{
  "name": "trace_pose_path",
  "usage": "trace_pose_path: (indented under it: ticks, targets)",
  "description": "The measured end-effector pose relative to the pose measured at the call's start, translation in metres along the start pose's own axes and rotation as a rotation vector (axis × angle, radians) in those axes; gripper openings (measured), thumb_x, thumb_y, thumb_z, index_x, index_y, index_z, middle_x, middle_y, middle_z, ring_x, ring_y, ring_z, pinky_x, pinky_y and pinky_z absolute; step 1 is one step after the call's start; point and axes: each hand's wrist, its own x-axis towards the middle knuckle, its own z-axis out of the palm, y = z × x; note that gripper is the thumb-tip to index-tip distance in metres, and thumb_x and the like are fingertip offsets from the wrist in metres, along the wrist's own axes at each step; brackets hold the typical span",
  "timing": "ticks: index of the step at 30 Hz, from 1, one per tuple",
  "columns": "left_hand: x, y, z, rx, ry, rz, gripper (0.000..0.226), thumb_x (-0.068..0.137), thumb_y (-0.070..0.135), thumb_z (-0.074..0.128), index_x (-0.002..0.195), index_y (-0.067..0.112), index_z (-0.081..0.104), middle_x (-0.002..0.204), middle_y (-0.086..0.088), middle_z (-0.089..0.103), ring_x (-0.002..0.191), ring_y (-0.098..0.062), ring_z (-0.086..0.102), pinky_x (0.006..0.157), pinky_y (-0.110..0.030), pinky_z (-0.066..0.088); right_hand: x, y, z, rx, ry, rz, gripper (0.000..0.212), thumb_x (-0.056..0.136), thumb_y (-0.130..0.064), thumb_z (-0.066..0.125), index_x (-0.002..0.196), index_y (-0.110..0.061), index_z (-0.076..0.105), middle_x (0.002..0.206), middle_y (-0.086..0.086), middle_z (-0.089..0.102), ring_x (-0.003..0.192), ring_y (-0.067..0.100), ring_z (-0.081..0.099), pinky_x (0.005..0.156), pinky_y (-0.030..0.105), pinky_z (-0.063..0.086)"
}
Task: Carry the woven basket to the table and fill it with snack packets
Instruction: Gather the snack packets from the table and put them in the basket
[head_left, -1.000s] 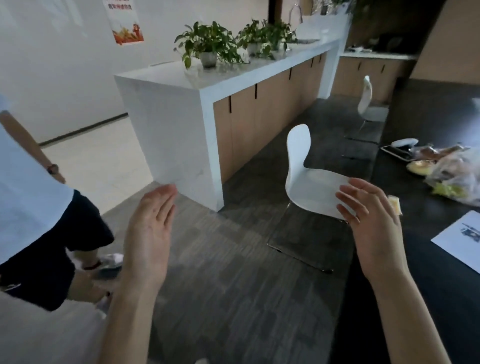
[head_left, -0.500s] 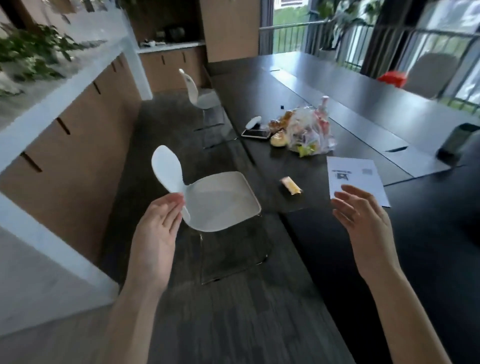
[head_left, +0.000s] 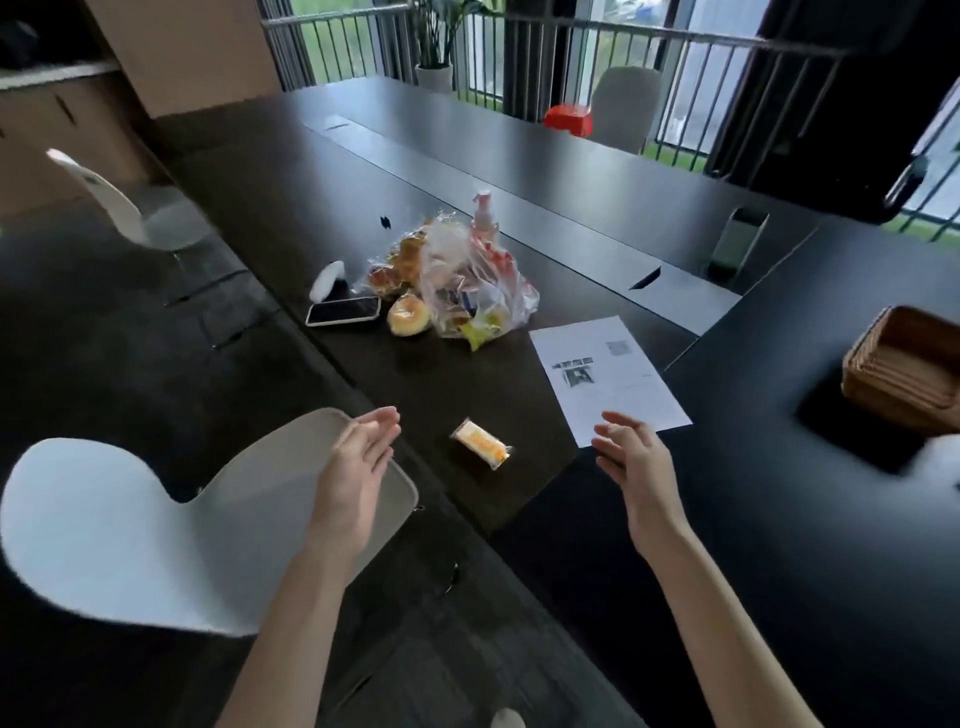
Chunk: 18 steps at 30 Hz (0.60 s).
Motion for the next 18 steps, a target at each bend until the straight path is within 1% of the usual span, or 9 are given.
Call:
trace_pose_path:
  ticks: [2,4,7,9,11,13,16,18]
  targets:
    - [0.039,-0.008,0.006,0.078,-0.031,-0.091,0.032,0.100,0.012,0.029,0.124,0.009,0.051,0.133,-0.011,0.051,0.137,-0.025,0.040,0.118,-0.037,0.025,0.027,0.017,0.015,-0.034,0.044,0.094,0.029,0.094,-0.016,0.046,0.120,-0.010,0.056,0.118,0.009,0.059,0.109,0.022,0.057,0.100,0.035,0.045]
    - [0.077,-0.018,0.009,0.170,-0.062,-0.165,0.040,0.100,0.013,0.028,0.136,0.005,0.045,0.145,-0.015,0.045,0.139,-0.027,0.037,0.119,-0.038,0.024,0.051,0.036,0.031,-0.076,0.080,0.192,0.034,0.093,-0.016,0.046,0.125,-0.008,0.055,0.117,0.009,0.059,0.105,0.019,0.056,0.094,0.032,0.045]
    - [0.132,-0.039,0.012,0.284,-0.111,-0.269,0.043,0.101,0.015,0.029,0.140,0.003,0.041,0.149,-0.017,0.040,0.141,-0.028,0.035,0.118,-0.038,0.023,0.080,0.062,0.054,-0.111,0.111,0.331,0.037,0.092,-0.016,0.046,0.128,-0.009,0.054,0.111,0.005,0.057,0.101,0.018,0.054,0.085,0.029,0.042]
    - [0.161,-0.054,0.011,0.356,-0.145,-0.361,0.044,0.100,0.016,0.031,0.142,0.004,0.039,0.151,-0.016,0.038,0.142,-0.028,0.033,0.118,-0.037,0.022,0.091,0.078,0.069,-0.111,0.131,0.437,0.037,0.092,-0.017,0.046,0.127,-0.009,0.053,0.109,0.004,0.055,0.100,0.018,0.053,0.084,0.030,0.043]
    - [0.185,-0.068,0.011,0.412,-0.177,-0.444,0.046,0.100,0.018,0.033,0.143,0.005,0.039,0.152,-0.015,0.037,0.142,-0.028,0.032,0.118,-0.037,0.022,0.102,0.092,0.084,-0.084,0.158,0.535,0.036,0.092,-0.019,0.046,0.125,-0.008,0.055,0.107,0.005,0.055,0.102,0.021,0.053,0.089,0.033,0.044]
    - [0.204,-0.079,0.012,0.461,-0.204,-0.507,0.046,0.099,0.017,0.035,0.144,0.005,0.039,0.153,-0.014,0.035,0.143,-0.028,0.031,0.118,-0.036,0.021,0.110,0.103,0.097,-0.062,0.184,0.604,0.037,0.092,-0.020,0.045,0.126,-0.007,0.053,0.111,0.006,0.054,0.111,0.024,0.054,0.095,0.034,0.043]
    - [0.225,-0.093,0.015,0.504,-0.238,-0.551,0.047,0.098,0.017,0.037,0.144,0.006,0.038,0.153,-0.013,0.034,0.144,-0.027,0.029,0.118,-0.036,0.020,0.121,0.118,0.111,-0.041,0.218,0.647,0.038,0.093,-0.020,0.045,0.129,-0.008,0.051,0.115,0.006,0.052,0.121,0.025,0.050,0.100,0.036,0.042]
    - [0.235,-0.099,0.018,0.522,-0.261,-0.574,0.048,0.098,0.017,0.037,0.145,0.007,0.037,0.153,-0.012,0.035,0.144,-0.026,0.029,0.117,-0.034,0.019,0.128,0.126,0.118,-0.021,0.246,0.659,0.034,0.092,-0.019,0.045,0.123,-0.009,0.053,0.116,0.007,0.054,0.122,0.024,0.050,0.103,0.037,0.042]
